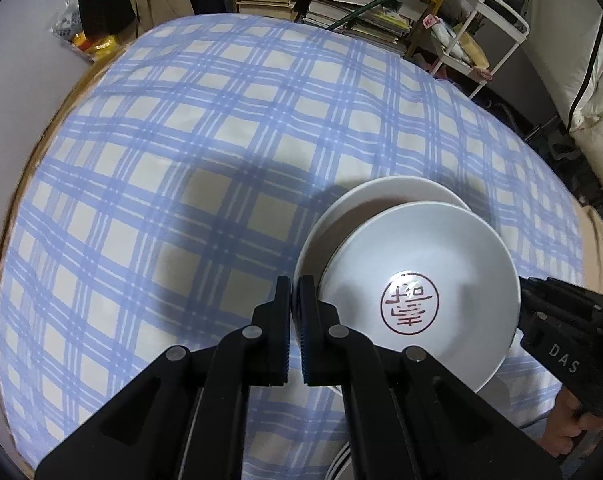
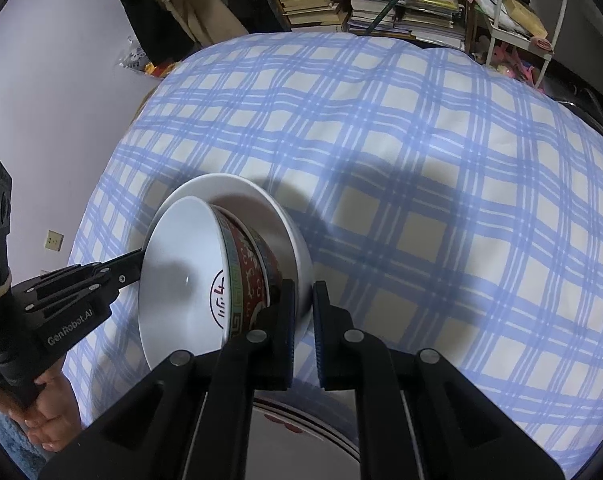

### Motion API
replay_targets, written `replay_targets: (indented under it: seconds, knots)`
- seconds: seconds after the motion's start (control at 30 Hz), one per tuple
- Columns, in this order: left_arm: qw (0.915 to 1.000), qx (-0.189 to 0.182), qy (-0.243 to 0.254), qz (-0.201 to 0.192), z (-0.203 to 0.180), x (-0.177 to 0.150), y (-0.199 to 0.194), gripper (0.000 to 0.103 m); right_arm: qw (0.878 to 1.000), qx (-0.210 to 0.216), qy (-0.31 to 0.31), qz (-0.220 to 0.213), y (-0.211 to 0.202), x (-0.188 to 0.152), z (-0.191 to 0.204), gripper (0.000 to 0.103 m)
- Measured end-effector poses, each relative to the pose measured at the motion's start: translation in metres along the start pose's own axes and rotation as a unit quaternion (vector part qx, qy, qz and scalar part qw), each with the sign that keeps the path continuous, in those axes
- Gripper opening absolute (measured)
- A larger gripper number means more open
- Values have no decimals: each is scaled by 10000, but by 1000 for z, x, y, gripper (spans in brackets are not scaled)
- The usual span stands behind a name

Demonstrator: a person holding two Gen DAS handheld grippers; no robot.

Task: Organize plates and bowls
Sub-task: 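Hold the nested bowl stack with both grippers and lift it off the cloth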

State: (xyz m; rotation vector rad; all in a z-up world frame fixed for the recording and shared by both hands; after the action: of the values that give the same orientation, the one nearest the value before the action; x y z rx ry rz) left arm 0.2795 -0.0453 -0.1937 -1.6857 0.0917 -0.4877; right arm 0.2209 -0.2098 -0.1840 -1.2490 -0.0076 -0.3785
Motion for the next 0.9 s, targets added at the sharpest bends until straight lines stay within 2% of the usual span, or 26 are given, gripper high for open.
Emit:
replay_targets:
  seconds: [0.13,0.37,0.53,0.73,0.9]
  knots:
    - [9995,273,131,-36,-4,-1,-1,2,9999,62,104,-9,-1,-1,-1,11]
    - [9999,162,30,-16,-2,-2,-1,2,9998,80,175,-70,-3,-2,-2,11]
    - [9998,182,53,-22,1,-2,0,2,9998,-126,17,-179,-6,-2,5,12]
    - [9992,364,113,-85,-2,-1,0,2,9992,18,351,-183,-4,0,0,12]
    - [9988,436,127,-192,-2,0,-2,2,9991,56,377,-174,-3,0,-1,12]
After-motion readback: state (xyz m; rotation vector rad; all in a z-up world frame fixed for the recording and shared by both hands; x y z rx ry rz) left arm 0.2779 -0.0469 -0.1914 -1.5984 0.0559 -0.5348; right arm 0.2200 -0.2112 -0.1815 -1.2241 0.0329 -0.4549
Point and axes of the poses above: each gripper's, at about its wrist camera, not at the fingertips, and y roughly the way its jaws point, z to its left, x to its top, the point moved 8 cm from there along y, roughly the way its jaws point, and after that the axes turned 4 degrees about y, right-handed, at the moved point
